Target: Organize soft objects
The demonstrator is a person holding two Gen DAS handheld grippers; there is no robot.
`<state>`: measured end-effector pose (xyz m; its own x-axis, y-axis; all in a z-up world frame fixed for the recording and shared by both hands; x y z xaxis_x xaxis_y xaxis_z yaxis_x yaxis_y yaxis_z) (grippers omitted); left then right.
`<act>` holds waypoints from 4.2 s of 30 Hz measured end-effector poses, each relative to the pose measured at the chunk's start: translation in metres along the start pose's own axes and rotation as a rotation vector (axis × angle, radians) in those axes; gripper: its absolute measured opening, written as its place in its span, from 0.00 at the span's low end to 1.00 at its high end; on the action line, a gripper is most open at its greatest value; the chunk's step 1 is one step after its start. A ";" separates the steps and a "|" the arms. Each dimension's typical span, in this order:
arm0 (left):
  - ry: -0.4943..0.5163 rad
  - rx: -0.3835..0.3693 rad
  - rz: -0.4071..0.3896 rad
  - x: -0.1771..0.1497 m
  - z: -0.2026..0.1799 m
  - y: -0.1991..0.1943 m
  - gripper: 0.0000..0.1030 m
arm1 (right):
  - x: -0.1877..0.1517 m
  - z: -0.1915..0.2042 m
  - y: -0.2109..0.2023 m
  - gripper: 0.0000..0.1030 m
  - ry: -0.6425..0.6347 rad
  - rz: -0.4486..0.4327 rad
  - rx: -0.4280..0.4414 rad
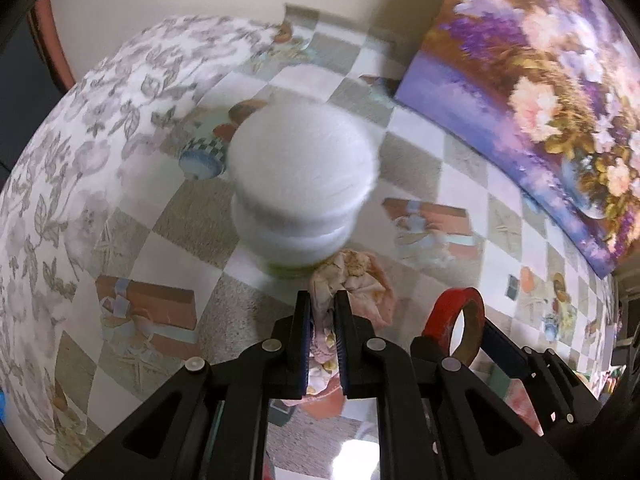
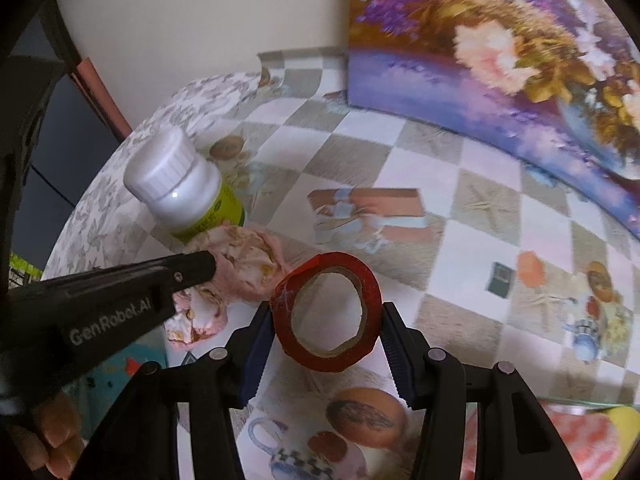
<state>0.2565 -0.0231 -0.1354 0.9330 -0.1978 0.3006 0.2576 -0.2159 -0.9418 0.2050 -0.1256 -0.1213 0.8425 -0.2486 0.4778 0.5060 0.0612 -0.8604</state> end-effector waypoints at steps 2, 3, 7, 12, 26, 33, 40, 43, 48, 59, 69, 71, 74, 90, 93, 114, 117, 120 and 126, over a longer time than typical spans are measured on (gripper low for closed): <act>0.016 -0.006 -0.026 0.003 -0.007 -0.013 0.11 | 0.001 -0.004 -0.011 0.54 0.000 -0.011 -0.013; 0.024 -0.007 -0.040 0.004 -0.010 -0.020 0.11 | 0.002 -0.006 -0.016 0.54 -0.001 -0.017 -0.022; 0.050 -0.035 -0.088 0.005 -0.027 -0.050 0.11 | 0.001 -0.018 -0.045 0.54 0.014 -0.047 -0.045; 0.103 -0.067 -0.150 0.000 -0.050 -0.087 0.11 | -0.007 -0.030 -0.083 0.54 0.022 -0.081 -0.070; 0.194 -0.137 -0.266 -0.013 -0.087 -0.155 0.11 | -0.033 -0.068 -0.155 0.54 0.088 -0.126 -0.131; 0.233 -0.188 -0.253 -0.044 -0.108 -0.165 0.11 | -0.058 -0.086 -0.174 0.54 0.164 -0.115 -0.136; 0.362 -0.240 -0.168 -0.094 -0.156 -0.149 0.11 | -0.108 -0.124 -0.173 0.54 0.298 -0.034 -0.183; 0.439 -0.231 -0.150 -0.118 -0.179 -0.144 0.11 | -0.126 -0.141 -0.177 0.54 0.347 -0.018 -0.208; 0.532 -0.225 -0.102 -0.151 -0.205 -0.131 0.11 | -0.152 -0.168 -0.174 0.54 0.444 0.023 -0.213; 0.611 -0.140 0.018 -0.187 -0.224 -0.078 0.11 | -0.180 -0.193 -0.145 0.54 0.514 0.135 -0.240; 0.555 -0.154 0.033 -0.184 -0.210 -0.074 0.44 | -0.179 -0.200 -0.151 0.62 0.543 0.116 -0.259; 0.534 -0.153 0.033 -0.182 -0.204 -0.074 0.44 | -0.180 -0.199 -0.151 0.62 0.541 0.116 -0.263; 0.504 -0.121 0.022 -0.179 -0.191 -0.073 0.50 | -0.182 -0.196 -0.152 0.63 0.531 0.119 -0.270; 0.403 0.066 -0.062 -0.170 -0.123 -0.077 0.88 | -0.197 -0.170 -0.160 1.00 0.496 0.059 -0.298; 0.395 0.082 -0.066 -0.173 -0.115 -0.080 0.88 | -0.200 -0.160 -0.164 1.00 0.464 0.050 -0.313; 0.364 0.204 -0.080 -0.192 -0.079 -0.100 0.88 | -0.216 -0.130 -0.174 1.00 0.391 0.036 -0.327; 0.351 0.224 -0.094 -0.191 -0.075 -0.104 0.88 | -0.216 -0.128 -0.175 1.00 0.389 0.032 -0.326; 0.345 0.237 -0.097 -0.191 -0.072 -0.106 0.88 | -0.217 -0.126 -0.176 1.00 0.387 0.030 -0.326; 0.334 0.252 -0.095 -0.192 -0.067 -0.107 0.88 | -0.220 -0.125 -0.179 1.00 0.388 0.024 -0.326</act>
<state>0.0326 -0.0264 -0.0820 0.7802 -0.4960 0.3810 0.4306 -0.0159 -0.9024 -0.0933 -0.2026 -0.0946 0.6916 -0.5952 0.4091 0.3512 -0.2178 -0.9106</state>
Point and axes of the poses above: each gripper's, at about its wrist camera, not at the fingertips, and y roughly the way its jaws point, z to its left, x to its top, the point moved 7 cm from there along y, roughly the way its jaws point, and after that the axes turned 6 degrees about y, right-handed, at the moved point
